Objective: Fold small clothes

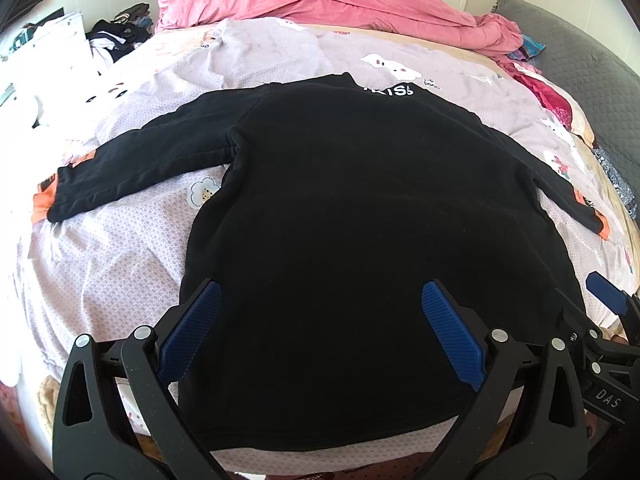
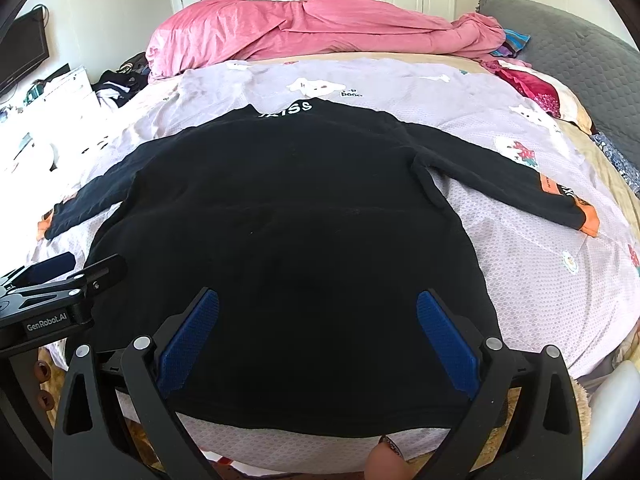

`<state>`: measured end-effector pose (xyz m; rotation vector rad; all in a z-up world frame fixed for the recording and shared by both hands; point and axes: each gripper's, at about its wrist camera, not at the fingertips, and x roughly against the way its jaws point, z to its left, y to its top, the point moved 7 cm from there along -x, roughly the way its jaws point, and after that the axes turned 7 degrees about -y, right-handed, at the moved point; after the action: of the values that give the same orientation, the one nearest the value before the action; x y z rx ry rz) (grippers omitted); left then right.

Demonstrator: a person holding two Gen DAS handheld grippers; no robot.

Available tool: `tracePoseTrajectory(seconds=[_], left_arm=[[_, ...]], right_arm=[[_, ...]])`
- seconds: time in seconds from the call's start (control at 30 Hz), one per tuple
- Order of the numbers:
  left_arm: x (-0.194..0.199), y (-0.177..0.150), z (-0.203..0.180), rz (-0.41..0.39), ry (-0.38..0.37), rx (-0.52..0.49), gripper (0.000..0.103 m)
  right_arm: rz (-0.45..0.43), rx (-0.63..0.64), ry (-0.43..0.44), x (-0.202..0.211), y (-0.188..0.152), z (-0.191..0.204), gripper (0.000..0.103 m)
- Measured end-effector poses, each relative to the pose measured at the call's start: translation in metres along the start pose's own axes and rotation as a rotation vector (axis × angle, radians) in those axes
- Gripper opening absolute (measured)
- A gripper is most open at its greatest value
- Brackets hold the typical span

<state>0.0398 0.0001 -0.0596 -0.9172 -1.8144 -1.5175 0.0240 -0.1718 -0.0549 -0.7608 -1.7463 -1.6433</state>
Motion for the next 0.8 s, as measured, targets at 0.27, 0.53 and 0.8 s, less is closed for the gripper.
tracePoseTrajectory(seconds=[0.27,0.53,0.8], left_arm=[[0.0011,0.0006,0.0019,-0.004,0.001,0.003,0.095],[0.0014,0.0006,0.0031,-0.003,0.003,0.006,0.095],[0.0012,0.0034,0.0031,-0.005,0.006,0.008,0.095]], right_arm=[[0.004,-0.004,-0.004,-0.001,-0.0005,-0.0008,0.099],[0.002,-0.002,-0.004,-0.0004,0.0005,0.0001,0.099],[-0.006,-0.007,-0.001,0.0012,0.0035,-0.0009,0.099]])
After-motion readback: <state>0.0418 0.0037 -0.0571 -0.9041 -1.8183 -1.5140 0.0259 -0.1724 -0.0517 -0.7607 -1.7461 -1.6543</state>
